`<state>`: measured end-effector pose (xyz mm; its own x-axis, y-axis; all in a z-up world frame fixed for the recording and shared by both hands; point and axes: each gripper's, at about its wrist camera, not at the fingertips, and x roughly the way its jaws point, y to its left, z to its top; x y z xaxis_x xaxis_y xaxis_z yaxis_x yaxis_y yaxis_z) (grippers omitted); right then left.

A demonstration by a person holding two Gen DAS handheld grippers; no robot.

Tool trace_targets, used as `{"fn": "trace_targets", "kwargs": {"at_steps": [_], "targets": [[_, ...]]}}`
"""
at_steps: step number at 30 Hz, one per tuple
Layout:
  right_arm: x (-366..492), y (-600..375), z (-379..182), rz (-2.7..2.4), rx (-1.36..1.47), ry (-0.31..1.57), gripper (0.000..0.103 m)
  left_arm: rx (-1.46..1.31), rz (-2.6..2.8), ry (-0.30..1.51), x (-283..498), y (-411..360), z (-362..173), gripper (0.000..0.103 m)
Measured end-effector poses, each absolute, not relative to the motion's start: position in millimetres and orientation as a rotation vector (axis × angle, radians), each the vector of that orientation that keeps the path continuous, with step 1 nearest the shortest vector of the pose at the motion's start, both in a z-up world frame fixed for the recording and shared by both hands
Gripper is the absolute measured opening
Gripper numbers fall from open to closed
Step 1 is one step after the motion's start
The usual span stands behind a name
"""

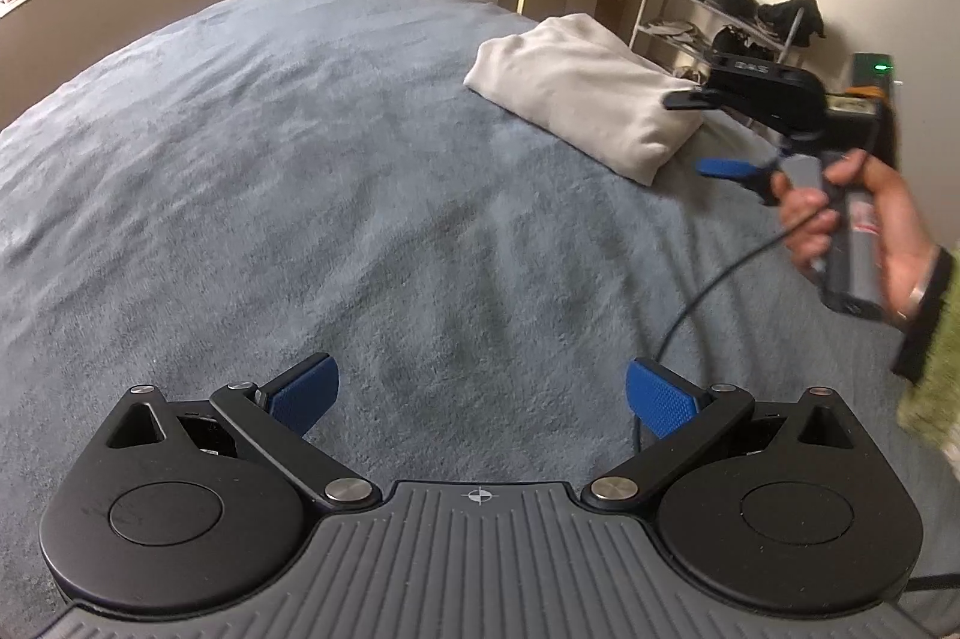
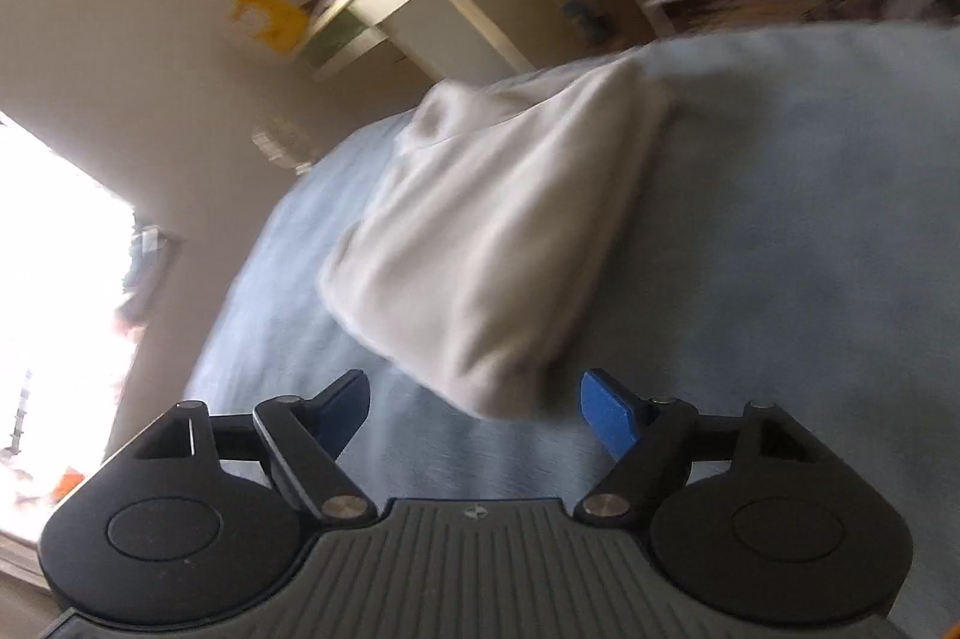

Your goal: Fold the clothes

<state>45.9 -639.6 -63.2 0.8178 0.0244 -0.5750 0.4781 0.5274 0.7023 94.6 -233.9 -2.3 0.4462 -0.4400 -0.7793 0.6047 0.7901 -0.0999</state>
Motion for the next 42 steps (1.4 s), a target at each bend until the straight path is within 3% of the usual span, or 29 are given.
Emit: {"fn": "trace_targets", "kwargs": {"at_steps": [8, 14, 20, 29, 32, 36, 41, 42], "targets": [[79, -656, -99, -0.301, 1.124, 0.596, 0.072, 0.198, -0.642, 0.918, 99, -232, -6, 0.103], [75, -642, -99, -0.200, 1.056, 0.610, 0.071, 0.186, -0.643, 0.943, 101, -233, -9, 0.103], [63, -656, -105, -0.211, 1.205, 0.484, 0.068, 0.184, -0.640, 0.941, 100, -232, -9, 0.103], [64, -648, -117, -0.155, 1.204, 0.582, 0.068, 0.191, -0.643, 0.947, 100, -233, -8, 0.103], [54, -644, -98, -0.167, 1.113, 0.569, 0.059, 0.187, -0.638, 0.952, 101, -232, -9, 0.103], [56, -625, -72, -0.215, 0.923, 0.547, 0.029, 0.181, -0.634, 0.955, 102, -232, -9, 0.103], [75, -630, -82, -0.245, 0.947, 0.555, 0.023, 0.185, -0.635, 0.947, 100, -233, -8, 0.103], [74, -633, -91, -0.266, 0.981, 0.578, 0.014, 0.186, -0.634, 0.943, 100, -233, -7, 0.103]]}}
